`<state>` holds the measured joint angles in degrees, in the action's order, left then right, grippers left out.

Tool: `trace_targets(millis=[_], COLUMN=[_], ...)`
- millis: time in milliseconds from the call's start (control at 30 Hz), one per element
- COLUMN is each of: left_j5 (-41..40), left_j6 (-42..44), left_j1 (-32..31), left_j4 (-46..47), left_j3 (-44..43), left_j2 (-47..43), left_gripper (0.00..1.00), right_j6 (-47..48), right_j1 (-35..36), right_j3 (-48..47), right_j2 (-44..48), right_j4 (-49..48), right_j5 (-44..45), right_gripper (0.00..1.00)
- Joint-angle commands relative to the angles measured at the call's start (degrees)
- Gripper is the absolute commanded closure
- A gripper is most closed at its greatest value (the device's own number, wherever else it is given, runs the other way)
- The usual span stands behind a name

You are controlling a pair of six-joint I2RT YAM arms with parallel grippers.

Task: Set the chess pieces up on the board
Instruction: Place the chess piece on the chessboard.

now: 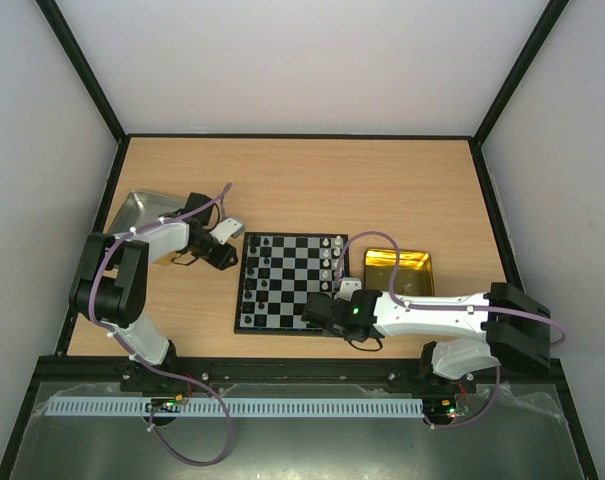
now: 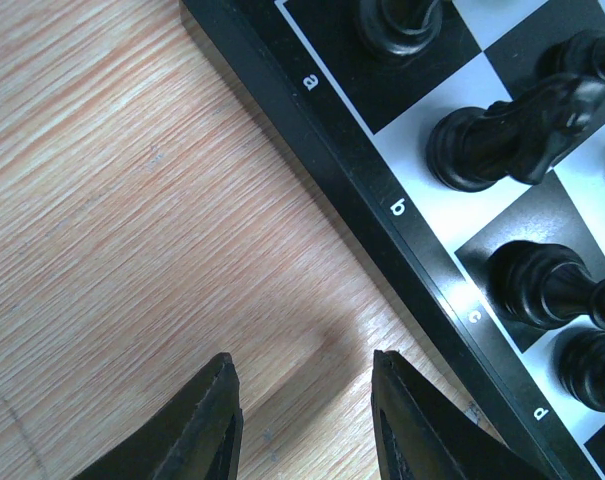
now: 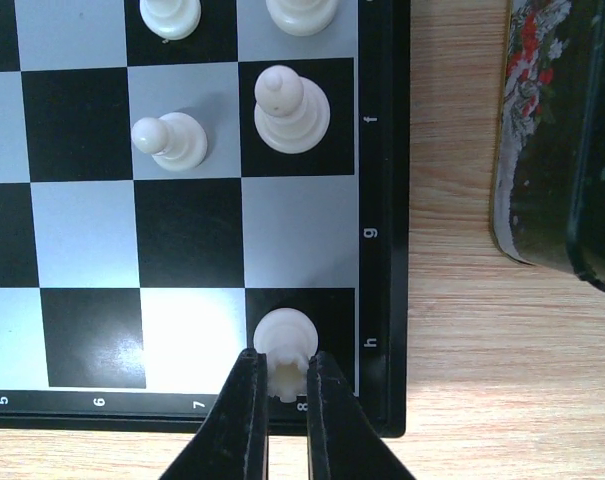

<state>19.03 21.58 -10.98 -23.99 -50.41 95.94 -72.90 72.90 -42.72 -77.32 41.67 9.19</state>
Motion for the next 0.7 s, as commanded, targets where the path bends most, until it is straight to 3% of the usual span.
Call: trace_targets(millis=[0,167,400,633,667], left_j5=[-2.94,-2.94,-2.94,-3.37,-3.38], left_j6=[-0.4,-0.4,-0.39,-0.49,-0.49], left_j1=[-0.17,-0.18,-0.18,-0.18,-0.18], left_j4=[-3.18,-3.17,-3.04,-2.95,-2.91], left_j3=[1.27,1.27,1.52,1.64,1.7], left_j2=[1.27,1.24,1.29,1.19,1.18], left_gripper=[0.62,0.62,0.62,0.62,0.62], right_j6=[-0.92,-1.28,-1.46,-6.43,-6.81], right_j1=[0.66,0.74,0.73,0.47,-0.19], right_j3=[0.31,0.14,-1.26,-5.27,-5.44], right_j2=[0.1,0.76,1.71,7.94,9.16], right_j4=[0.47,1.08,2.71,12.83,14.55], right_j5=[0.86,1.14,2.94,13.13,14.51], right_gripper=[0.97,0.85,0.81,0.77,0.69])
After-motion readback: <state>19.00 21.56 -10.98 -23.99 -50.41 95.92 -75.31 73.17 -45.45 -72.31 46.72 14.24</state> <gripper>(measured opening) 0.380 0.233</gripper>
